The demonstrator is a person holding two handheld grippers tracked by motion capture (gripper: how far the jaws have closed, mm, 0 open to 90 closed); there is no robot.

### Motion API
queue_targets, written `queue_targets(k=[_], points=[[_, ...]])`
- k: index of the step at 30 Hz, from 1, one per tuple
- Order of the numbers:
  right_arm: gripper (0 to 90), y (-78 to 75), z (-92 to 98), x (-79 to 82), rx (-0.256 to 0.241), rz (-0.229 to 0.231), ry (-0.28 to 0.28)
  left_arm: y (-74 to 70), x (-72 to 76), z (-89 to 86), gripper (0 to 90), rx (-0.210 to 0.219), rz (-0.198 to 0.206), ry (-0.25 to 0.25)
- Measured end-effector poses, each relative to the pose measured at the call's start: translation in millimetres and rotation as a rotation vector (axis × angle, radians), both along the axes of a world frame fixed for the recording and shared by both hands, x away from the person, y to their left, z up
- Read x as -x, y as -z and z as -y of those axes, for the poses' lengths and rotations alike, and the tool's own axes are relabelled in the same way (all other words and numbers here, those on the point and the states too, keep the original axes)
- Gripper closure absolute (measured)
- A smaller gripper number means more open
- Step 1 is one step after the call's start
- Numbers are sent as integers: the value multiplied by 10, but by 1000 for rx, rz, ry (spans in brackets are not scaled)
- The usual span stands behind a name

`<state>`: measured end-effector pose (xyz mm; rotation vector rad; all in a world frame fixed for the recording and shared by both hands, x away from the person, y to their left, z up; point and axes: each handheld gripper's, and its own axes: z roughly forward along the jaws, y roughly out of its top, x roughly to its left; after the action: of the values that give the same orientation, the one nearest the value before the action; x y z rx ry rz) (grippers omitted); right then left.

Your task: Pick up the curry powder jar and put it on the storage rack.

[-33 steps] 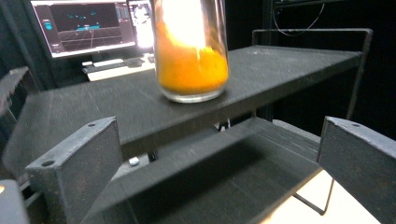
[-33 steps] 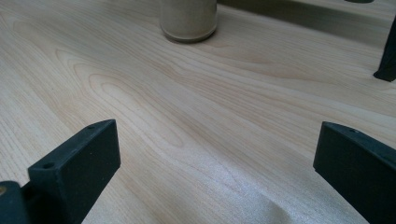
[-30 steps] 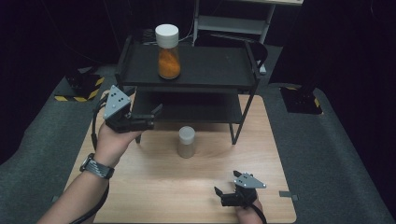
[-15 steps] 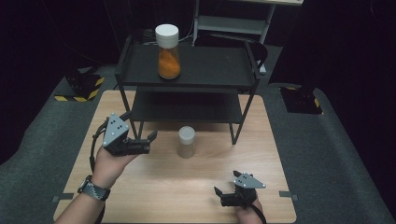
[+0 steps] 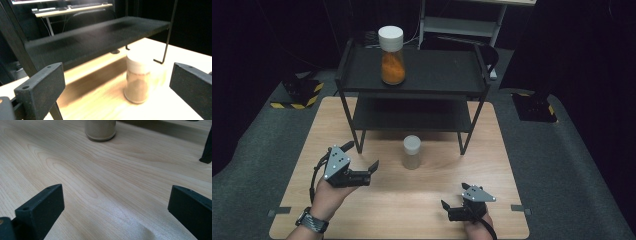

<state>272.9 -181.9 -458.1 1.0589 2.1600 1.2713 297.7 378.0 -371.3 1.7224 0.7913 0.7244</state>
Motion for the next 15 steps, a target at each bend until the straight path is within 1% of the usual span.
queue_targets(k=[2, 3, 6, 7, 8, 10, 12, 15], points=[[2, -2, 0, -3, 1, -2, -1, 62, 24, -10, 3, -16, -8, 2], [2, -3, -1, -4, 1, -2, -1, 62, 24, -10, 3, -16, -8, 2], [2, -3, -4, -2, 3, -1, 0, 198, 61, -42, 3, -16, -36, -2], [2, -4, -6, 0, 4, 0, 0, 255, 76, -52, 3, -26, -45, -3], [2, -4, -6, 0, 4, 0, 0, 255, 76, -52, 3, -26, -45, -3], [2, -6, -11, 1, 8, 1, -1, 362, 102, -73, 3, -27, -63, -3], [2, -8, -15, 0, 10, 0, -1, 438, 109, -107, 3, -13, -96, 5], [2, -12, -22, -5, 15, -1, -5, 568, 147, -148, 3, -10, -118, 9]])
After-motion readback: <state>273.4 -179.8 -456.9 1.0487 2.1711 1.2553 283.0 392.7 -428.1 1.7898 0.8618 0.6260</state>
